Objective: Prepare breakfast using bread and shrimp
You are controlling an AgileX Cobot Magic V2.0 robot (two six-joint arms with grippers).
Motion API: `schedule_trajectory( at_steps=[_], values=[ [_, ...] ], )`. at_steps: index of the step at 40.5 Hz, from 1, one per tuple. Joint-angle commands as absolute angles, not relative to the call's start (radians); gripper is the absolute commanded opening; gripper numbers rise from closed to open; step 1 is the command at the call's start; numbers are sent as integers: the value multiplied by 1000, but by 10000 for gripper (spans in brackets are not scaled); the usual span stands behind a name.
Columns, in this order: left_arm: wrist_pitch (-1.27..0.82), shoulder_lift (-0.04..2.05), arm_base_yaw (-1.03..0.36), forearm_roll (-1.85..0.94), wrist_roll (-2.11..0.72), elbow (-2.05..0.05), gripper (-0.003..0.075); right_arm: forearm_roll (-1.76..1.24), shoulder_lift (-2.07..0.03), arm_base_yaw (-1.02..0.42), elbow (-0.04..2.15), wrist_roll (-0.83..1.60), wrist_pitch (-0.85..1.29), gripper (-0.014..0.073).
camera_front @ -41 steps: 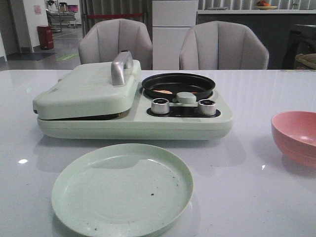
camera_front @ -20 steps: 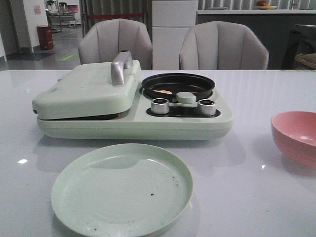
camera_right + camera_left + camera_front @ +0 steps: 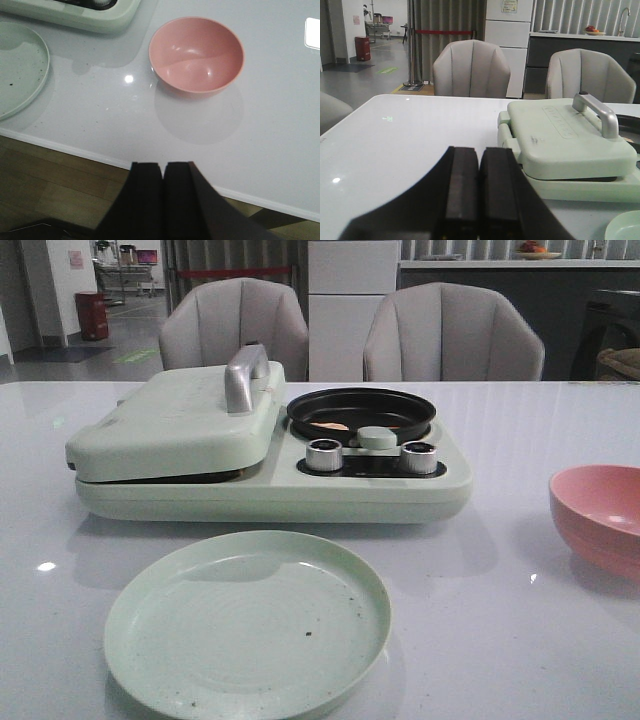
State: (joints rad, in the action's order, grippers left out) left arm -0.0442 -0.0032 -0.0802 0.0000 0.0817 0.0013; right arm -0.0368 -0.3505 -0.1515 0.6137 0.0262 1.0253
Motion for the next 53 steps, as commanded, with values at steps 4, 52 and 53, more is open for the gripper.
schedule_trajectory(
  at_steps=[4,52,53],
  values=[
    [45,-22,-88,0,94,31,101,-31,-359,-152,635,27,959,17],
    [45,-22,-88,0,94,31,101,11,-201,-123,477,27,671,17],
    [45,-22,-88,0,94,31,101,13,-182,-116,454,27,631,17]
  ],
)
